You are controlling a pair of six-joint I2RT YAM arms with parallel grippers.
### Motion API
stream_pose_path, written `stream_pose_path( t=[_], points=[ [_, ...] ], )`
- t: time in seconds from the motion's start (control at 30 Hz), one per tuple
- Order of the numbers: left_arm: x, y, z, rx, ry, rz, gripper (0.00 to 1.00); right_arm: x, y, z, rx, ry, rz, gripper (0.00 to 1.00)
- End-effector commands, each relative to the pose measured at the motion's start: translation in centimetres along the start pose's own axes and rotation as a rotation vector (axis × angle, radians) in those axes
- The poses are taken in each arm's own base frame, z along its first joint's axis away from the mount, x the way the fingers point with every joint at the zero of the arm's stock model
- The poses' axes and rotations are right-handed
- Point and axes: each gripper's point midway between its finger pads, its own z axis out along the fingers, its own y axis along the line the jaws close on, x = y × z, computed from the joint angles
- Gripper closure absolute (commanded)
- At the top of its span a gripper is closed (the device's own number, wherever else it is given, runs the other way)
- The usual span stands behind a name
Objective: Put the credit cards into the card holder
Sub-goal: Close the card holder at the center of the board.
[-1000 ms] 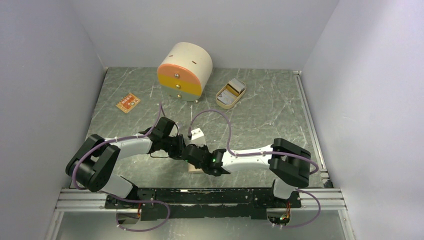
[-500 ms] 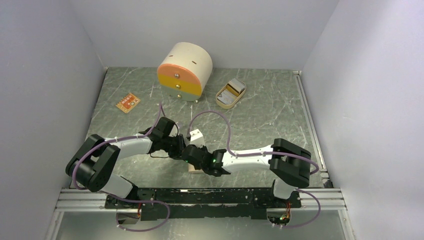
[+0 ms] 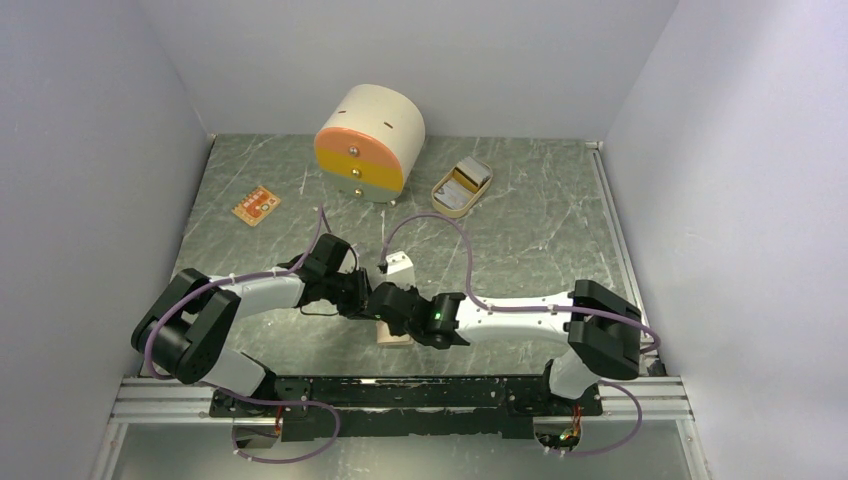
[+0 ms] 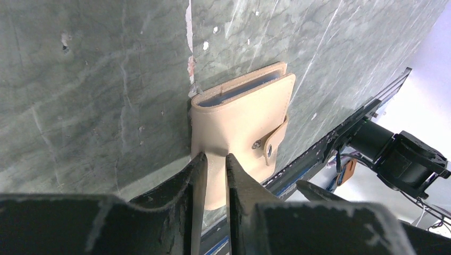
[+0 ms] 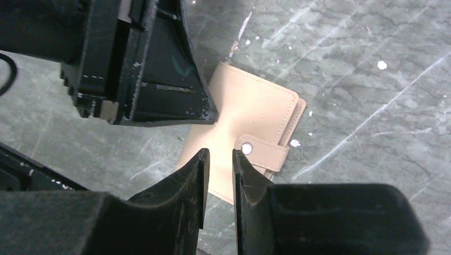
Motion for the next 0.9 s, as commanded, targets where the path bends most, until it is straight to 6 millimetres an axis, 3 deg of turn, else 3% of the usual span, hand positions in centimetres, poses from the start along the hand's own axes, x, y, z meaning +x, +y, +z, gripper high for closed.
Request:
stream_pose_path(
  t=[0.0, 0.17, 0.2, 0.33, 0.53, 0.67, 0.87],
  points=[
    [0.3, -0.3, 0.1, 0.025, 0.012, 0.009, 0.75, 0.4, -0.3, -0.1, 0.025, 0.031, 0.006, 0.74],
    [0.4, -0.1, -0.1, 0.021, 0.008, 0.009, 0.75, 1.6, -0.8, 1.0, 0.068, 0.069, -0.022, 0.75],
    [0.4, -0.2, -0.1, 0.022, 0.007, 0.009, 0.75, 0.9, -0.2, 1.1, 0.062, 0.058, -0.016, 0.75],
    [0.5, -0.1, 0.0, 0.020, 0.010, 0.009, 0.75, 1.0, -0.3, 1.6, 0.082, 0.066, -0.029, 0.75],
    [0.4, 0.0, 0.0, 0.016, 0.010, 0.008, 0.75, 1.1, -0.7, 1.7, 0.111, 0.068, -0.040, 0.84],
    [0.4, 0.0, 0.0, 0.015, 0.008, 0.009, 0.75, 0.9, -0.9, 1.6, 0.127, 0.072, -0.046, 0.77],
    [0.4, 0.0, 0.0, 0.015, 0.008, 0.009, 0.75, 1.4, -1.0, 1.8, 0.132, 0.086, -0.057, 0.77]
  ],
)
